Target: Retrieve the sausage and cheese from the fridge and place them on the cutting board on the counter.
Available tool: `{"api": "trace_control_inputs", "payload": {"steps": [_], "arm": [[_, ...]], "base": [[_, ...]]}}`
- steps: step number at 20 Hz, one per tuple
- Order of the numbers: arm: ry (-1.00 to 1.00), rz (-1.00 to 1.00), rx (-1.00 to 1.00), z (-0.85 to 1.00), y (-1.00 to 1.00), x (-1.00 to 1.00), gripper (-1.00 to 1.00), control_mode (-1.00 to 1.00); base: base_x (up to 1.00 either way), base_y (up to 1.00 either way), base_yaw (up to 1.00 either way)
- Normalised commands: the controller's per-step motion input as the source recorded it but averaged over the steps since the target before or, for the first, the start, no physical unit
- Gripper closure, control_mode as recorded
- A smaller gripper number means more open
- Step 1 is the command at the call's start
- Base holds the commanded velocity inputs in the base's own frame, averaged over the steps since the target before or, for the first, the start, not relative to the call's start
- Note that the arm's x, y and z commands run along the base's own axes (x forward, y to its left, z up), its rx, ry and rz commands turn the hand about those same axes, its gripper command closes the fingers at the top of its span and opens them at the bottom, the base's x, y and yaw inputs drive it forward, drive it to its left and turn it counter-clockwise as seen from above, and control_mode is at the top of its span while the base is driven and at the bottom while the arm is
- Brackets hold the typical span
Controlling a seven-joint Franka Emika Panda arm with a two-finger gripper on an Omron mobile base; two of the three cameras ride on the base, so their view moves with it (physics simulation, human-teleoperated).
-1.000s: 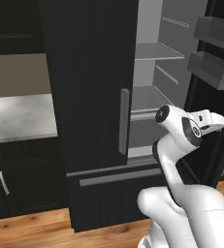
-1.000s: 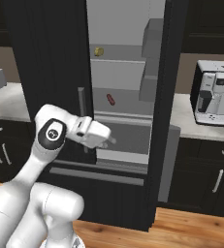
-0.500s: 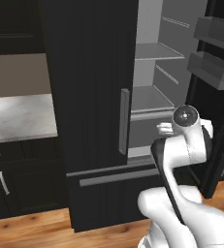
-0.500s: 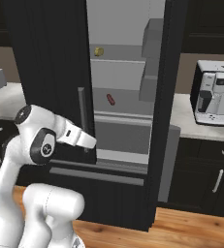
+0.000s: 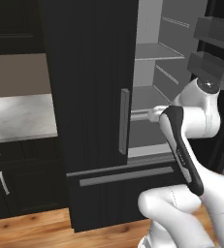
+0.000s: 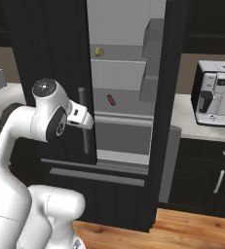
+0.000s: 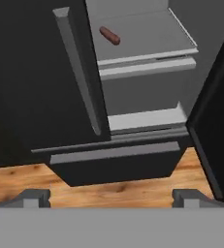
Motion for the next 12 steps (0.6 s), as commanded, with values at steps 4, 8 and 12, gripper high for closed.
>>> {"api": "trace_control_inputs", "payload": {"steps": [4,8,12], "arm": [[0.09,0.20,-0.02,-0.01,0.93,0.26,-1.00,-1.00],[-0.02,0.05,-0.01,-0.03,0.46,0.27,-1.00,-1.00],[-0.15,-0.12,-0.08,-0.23,-0.02,0.35,-1.00,-1.00]], "base": [[0.00,0.00,0.00],[0.00,0.00,0.00],[0.00,0.00,0.00]]}}
